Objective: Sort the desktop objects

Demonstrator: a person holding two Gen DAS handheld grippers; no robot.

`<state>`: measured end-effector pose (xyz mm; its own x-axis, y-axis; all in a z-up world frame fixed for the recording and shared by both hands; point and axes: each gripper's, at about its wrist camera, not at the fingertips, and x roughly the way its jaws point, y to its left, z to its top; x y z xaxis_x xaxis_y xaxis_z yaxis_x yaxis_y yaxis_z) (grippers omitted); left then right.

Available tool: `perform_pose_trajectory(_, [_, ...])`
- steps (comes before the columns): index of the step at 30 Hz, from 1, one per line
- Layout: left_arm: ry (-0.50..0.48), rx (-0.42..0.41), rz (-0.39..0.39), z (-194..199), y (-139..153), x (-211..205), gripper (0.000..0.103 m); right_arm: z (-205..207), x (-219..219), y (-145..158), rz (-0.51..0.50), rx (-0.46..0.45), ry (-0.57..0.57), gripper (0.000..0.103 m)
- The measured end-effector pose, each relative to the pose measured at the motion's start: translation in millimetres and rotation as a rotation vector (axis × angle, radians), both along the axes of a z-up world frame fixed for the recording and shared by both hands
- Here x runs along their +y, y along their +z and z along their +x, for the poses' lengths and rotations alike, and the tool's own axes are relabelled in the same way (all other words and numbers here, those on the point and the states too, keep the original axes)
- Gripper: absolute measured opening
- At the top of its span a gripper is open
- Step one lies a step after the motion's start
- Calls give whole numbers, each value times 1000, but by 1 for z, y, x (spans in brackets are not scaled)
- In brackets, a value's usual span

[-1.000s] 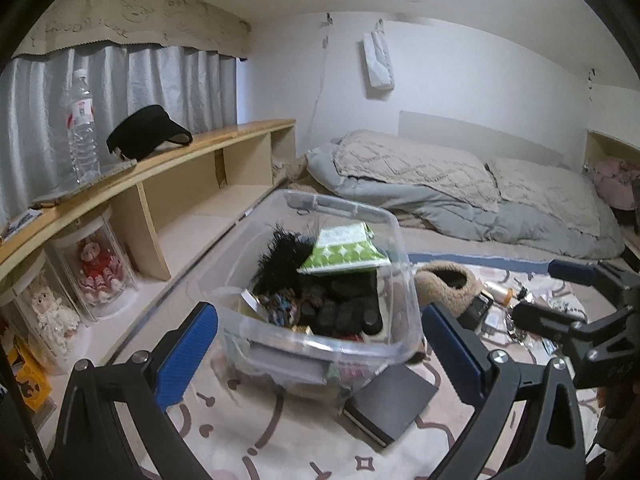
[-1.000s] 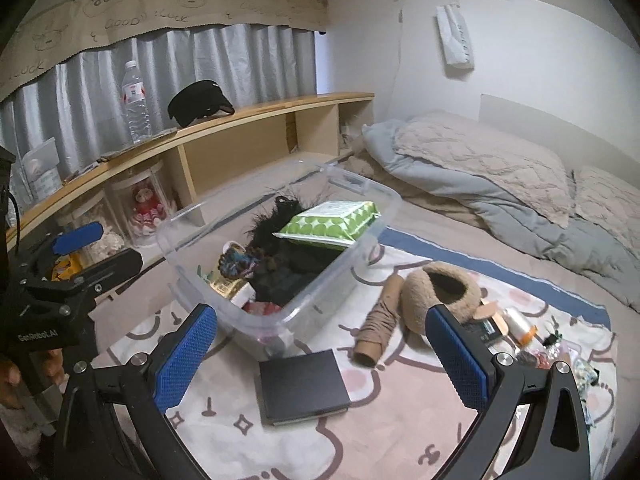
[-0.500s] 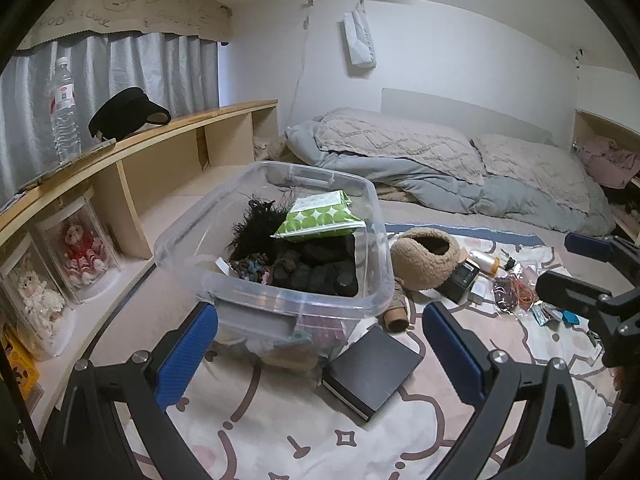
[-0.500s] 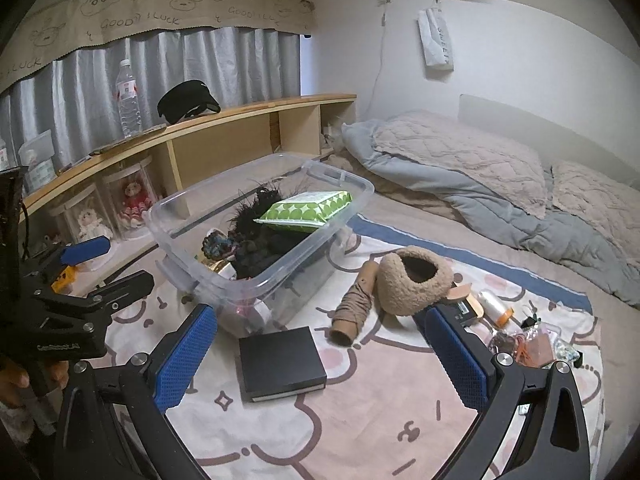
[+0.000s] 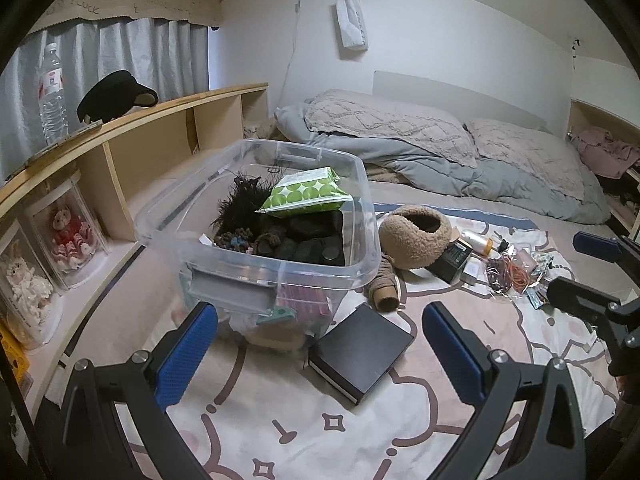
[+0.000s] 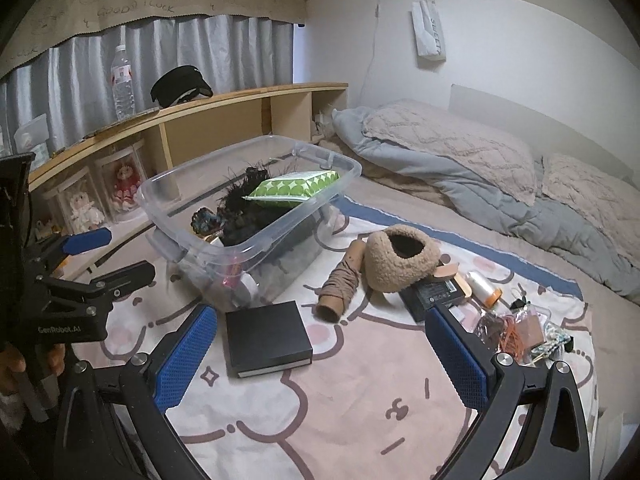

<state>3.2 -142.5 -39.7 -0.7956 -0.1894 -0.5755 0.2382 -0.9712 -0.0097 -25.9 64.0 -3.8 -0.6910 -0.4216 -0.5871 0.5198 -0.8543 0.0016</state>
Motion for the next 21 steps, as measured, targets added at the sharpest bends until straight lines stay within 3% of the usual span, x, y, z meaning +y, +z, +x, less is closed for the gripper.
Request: perform_pose_trajectory(21, [-18,-15,-44,-1,-3,10,103,-1,5,-3,8,-15,-7,103])
